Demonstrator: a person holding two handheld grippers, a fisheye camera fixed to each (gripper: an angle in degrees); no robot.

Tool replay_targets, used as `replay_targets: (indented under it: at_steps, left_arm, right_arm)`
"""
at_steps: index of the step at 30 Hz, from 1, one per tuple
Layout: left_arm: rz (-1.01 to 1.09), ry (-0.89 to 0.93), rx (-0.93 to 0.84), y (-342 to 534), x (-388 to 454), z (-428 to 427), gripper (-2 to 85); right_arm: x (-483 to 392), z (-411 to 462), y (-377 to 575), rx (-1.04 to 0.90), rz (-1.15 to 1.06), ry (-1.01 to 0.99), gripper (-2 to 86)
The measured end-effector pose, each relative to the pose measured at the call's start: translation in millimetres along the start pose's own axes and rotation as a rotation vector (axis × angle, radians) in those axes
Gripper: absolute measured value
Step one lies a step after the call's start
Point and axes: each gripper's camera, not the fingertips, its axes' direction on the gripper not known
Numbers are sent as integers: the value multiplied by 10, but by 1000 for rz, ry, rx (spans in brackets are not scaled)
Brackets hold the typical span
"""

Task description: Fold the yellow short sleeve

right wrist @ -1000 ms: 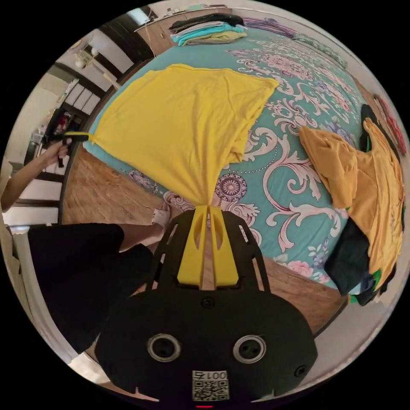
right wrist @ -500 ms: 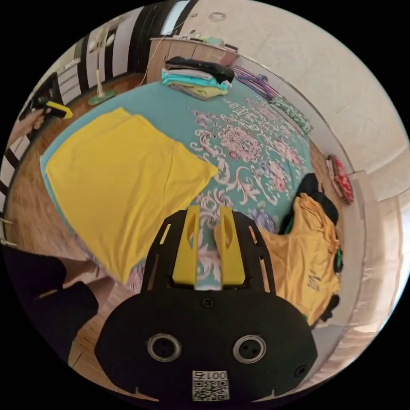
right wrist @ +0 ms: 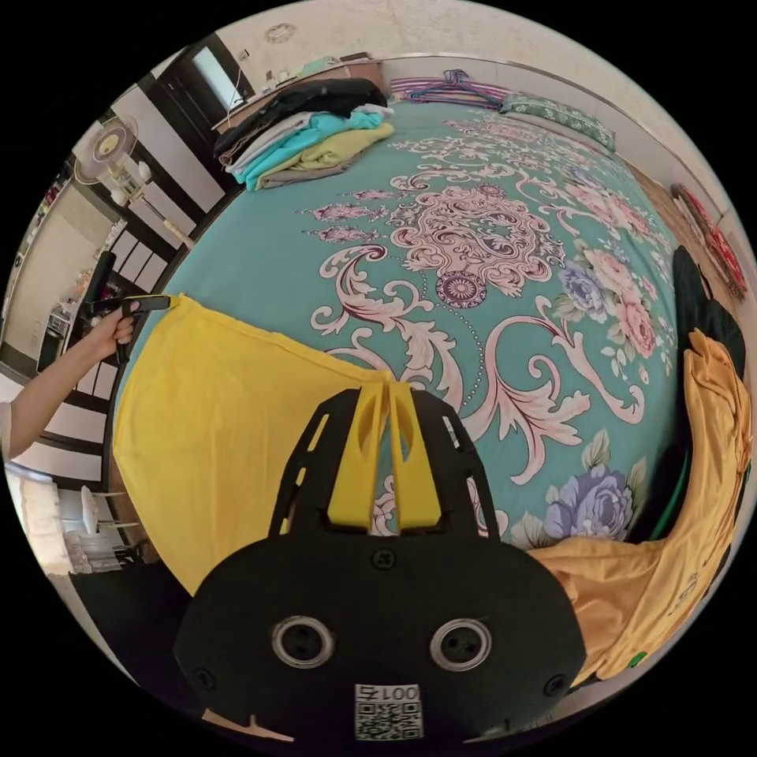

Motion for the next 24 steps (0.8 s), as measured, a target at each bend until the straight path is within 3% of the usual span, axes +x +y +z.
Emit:
replay_targets:
  at_steps: [8,14,20,24]
  left_arm:
    - [105,-26,-19,-184,-31,25,-9]
    - [180,-87,-8,-285,96,126,-8]
    - [114,19,-24,79,175,-60,17]
    - [115,61,-204,846,507,-25,37]
  right_arm:
    - [-162,-13,4,8,-38,121,7]
    - [-518,43,-26,0,-141,328,9]
    - [-632,-431,92,3,-100,207,29]
    - [-919,-848,665,-60,-90,100,62]
